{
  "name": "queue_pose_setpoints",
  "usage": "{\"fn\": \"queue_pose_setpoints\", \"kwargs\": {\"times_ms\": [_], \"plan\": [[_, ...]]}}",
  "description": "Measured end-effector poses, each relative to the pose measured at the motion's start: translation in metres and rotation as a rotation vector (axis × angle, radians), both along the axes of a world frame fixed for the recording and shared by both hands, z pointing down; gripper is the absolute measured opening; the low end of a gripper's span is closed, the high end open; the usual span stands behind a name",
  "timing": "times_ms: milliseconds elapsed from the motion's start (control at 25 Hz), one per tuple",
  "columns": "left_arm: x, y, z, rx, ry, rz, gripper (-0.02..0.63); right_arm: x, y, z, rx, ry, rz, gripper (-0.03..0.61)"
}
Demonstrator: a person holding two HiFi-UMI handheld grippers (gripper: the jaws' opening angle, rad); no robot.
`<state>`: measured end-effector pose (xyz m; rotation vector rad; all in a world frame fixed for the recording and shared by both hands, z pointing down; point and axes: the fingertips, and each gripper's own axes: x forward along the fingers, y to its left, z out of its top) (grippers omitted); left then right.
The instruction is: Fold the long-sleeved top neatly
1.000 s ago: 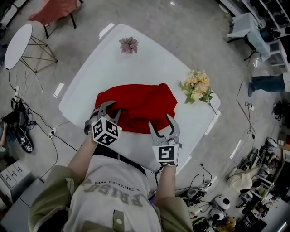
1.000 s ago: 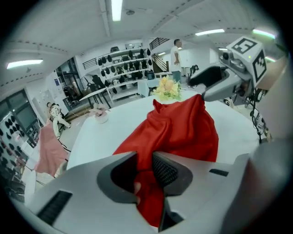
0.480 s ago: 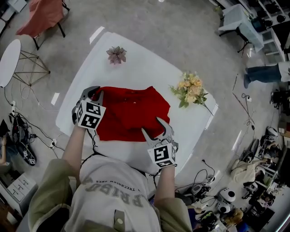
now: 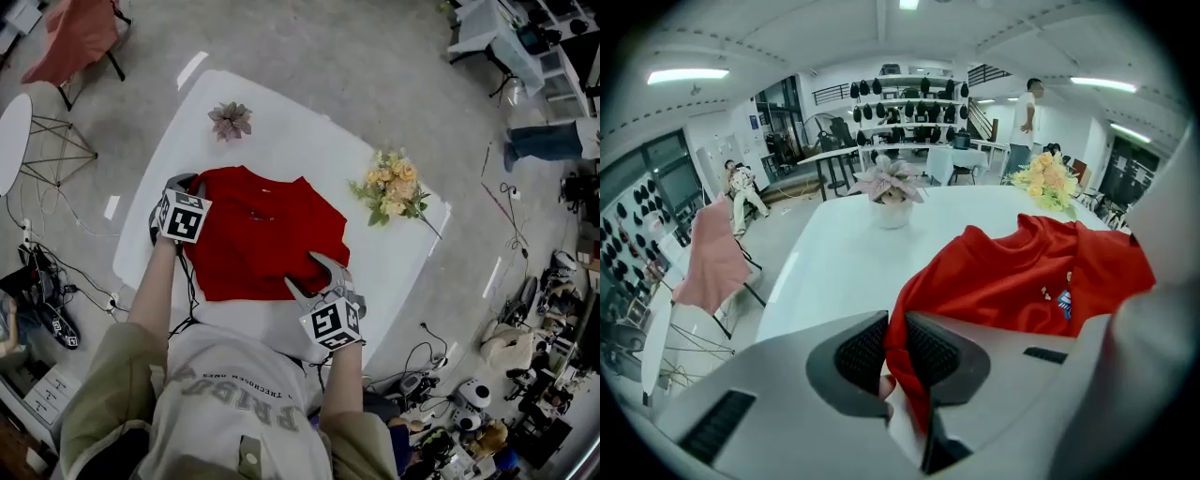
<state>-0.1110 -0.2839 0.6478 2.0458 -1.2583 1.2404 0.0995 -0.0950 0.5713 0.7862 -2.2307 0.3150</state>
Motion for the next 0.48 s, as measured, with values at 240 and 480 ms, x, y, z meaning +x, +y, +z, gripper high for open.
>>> {"fn": "queue_pose_setpoints", "kwargs": {"times_ms": [240, 480], "plan": [[-0.009, 0.005, -0.022, 0.041, 0.042, -0.042, 0.160, 0.001, -0.001, 0.014, -0.018, 0.085, -0.063, 0.226], [-0.019, 0.048, -0.062, 0.068, 0.071, -0.018, 0.190, 0.020, -0.028, 0.000, 0.052, 0.046, 0.048, 0.070]]}}
